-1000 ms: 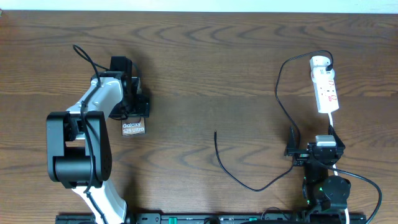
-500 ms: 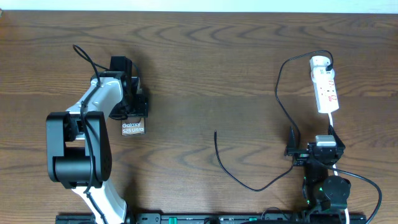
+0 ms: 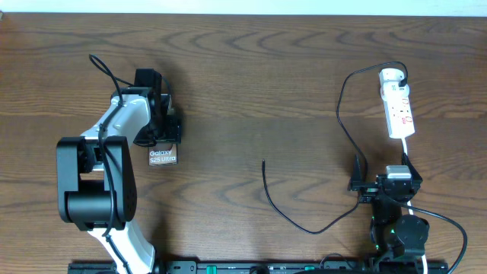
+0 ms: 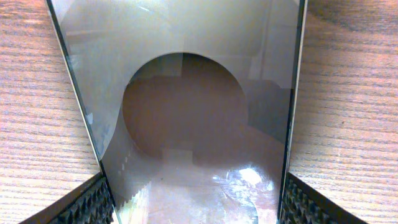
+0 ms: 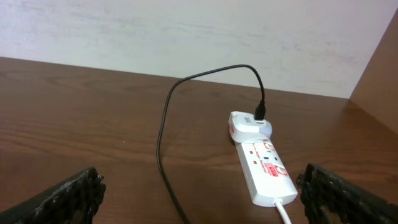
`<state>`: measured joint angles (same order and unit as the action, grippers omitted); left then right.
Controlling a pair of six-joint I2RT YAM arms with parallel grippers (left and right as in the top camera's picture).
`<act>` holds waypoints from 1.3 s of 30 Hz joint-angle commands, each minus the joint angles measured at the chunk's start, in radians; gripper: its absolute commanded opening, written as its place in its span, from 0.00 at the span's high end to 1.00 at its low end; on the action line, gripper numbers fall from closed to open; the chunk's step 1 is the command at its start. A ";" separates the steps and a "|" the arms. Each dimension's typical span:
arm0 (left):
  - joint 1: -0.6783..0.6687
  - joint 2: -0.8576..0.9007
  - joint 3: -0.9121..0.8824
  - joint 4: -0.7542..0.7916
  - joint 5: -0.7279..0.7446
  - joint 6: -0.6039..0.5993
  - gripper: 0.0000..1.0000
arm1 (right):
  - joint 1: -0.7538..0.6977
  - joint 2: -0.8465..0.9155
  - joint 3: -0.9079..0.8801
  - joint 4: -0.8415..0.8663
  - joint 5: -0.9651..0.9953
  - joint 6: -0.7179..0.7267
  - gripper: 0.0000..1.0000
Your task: Plug charger to phone and switch on socket
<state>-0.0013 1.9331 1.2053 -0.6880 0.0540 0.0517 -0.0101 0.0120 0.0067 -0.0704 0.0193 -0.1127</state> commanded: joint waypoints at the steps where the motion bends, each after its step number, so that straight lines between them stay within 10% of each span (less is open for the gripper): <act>1: -0.002 0.014 -0.023 -0.005 -0.018 -0.001 0.93 | -0.007 -0.005 0.000 -0.004 0.007 0.011 0.01; 39: -0.002 -0.197 0.037 -0.021 0.080 -0.026 0.93 | -0.007 -0.005 0.000 -0.004 0.007 0.011 0.01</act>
<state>-0.0013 1.7683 1.2106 -0.7044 0.0681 0.0483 -0.0101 0.0120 0.0067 -0.0704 0.0193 -0.1127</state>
